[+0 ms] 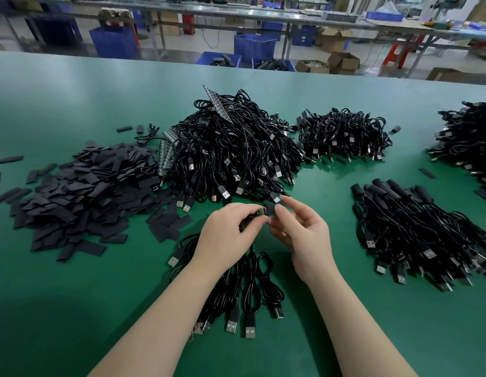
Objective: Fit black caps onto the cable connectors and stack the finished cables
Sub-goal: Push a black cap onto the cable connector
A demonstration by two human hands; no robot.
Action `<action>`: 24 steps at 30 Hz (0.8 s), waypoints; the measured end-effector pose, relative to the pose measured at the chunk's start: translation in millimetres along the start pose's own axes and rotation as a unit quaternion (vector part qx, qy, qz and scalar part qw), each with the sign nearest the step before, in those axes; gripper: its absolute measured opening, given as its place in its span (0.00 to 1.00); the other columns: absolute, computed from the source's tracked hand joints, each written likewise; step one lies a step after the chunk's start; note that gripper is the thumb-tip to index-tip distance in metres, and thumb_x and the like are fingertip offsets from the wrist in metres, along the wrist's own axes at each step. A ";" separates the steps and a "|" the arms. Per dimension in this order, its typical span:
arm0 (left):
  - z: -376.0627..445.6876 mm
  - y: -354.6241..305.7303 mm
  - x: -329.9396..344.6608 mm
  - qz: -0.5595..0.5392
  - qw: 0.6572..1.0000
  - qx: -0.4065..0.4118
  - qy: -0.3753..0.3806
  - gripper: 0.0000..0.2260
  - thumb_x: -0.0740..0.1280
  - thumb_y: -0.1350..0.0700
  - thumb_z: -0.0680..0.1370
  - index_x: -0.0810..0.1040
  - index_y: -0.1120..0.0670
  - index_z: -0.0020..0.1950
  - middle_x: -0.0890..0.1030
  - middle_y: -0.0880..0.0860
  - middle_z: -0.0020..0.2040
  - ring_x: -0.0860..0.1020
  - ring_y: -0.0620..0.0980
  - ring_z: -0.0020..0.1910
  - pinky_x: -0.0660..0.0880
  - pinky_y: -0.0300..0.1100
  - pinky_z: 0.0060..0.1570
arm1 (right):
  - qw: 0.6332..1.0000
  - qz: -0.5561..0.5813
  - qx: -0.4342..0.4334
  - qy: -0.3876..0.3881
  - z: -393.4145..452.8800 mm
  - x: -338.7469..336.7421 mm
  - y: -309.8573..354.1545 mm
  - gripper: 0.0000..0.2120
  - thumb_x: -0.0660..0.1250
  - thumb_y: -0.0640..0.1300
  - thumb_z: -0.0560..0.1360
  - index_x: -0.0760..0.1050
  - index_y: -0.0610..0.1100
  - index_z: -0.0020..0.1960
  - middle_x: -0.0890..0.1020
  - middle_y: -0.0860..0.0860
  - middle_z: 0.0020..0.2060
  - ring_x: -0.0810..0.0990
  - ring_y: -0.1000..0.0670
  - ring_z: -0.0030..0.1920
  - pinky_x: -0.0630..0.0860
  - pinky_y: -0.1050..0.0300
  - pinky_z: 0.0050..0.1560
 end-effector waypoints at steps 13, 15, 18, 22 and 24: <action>-1.1 -0.4 -0.1 -0.007 1.000 0.020 0.002 0.08 0.68 0.52 0.77 0.82 0.49 0.54 0.82 0.43 0.51 0.77 0.39 0.50 0.76 0.41 0.52 | 0.993 -0.104 -0.049 0.029 -3.0 1.6 3.9 0.08 0.77 0.38 0.70 0.86 0.51 0.40 0.86 0.50 0.37 0.84 0.53 0.40 0.79 0.63 0.43; -0.9 0.9 0.2 -0.012 1.000 0.015 0.006 0.07 0.68 0.53 0.77 0.82 0.48 0.55 0.81 0.43 0.51 0.77 0.39 0.51 0.76 0.41 0.52 | 0.993 -0.106 -0.053 0.026 -2.9 1.4 3.9 0.08 0.77 0.37 0.70 0.86 0.50 0.39 0.85 0.50 0.36 0.83 0.54 0.39 0.80 0.62 0.43; -0.3 1.8 0.3 -0.016 1.000 0.013 0.009 0.08 0.68 0.50 0.77 0.82 0.45 0.56 0.81 0.41 0.52 0.77 0.37 0.52 0.76 0.37 0.52 | 0.992 -0.108 -0.062 0.015 -3.3 0.6 5.6 0.08 0.76 0.37 0.71 0.85 0.50 0.38 0.86 0.49 0.37 0.84 0.52 0.40 0.80 0.61 0.44; -0.4 5.8 -0.4 -0.032 0.999 -0.032 0.000 0.13 0.69 0.46 0.77 0.80 0.40 0.61 0.80 0.36 0.52 0.76 0.32 0.55 0.69 0.24 0.52 | 0.993 -0.092 -0.073 -0.007 -3.2 -0.9 8.9 0.09 0.75 0.38 0.72 0.85 0.51 0.37 0.86 0.48 0.37 0.86 0.50 0.43 0.80 0.62 0.43; -0.6 7.5 -0.8 -0.055 0.997 -0.053 -0.003 0.12 0.70 0.46 0.75 0.79 0.37 0.59 0.79 0.33 0.47 0.75 0.28 0.54 0.67 0.20 0.50 | 0.993 -0.086 -0.078 -0.004 -3.3 -1.0 10.3 0.10 0.75 0.38 0.72 0.84 0.52 0.36 0.86 0.49 0.37 0.86 0.49 0.43 0.79 0.62 0.43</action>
Point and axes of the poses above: each hand's wrist, its own z-axis towards the middle knuckle, its own x-axis out of the palm, y = z × x, the point moved 3 cm from there along z, towards the middle knuckle
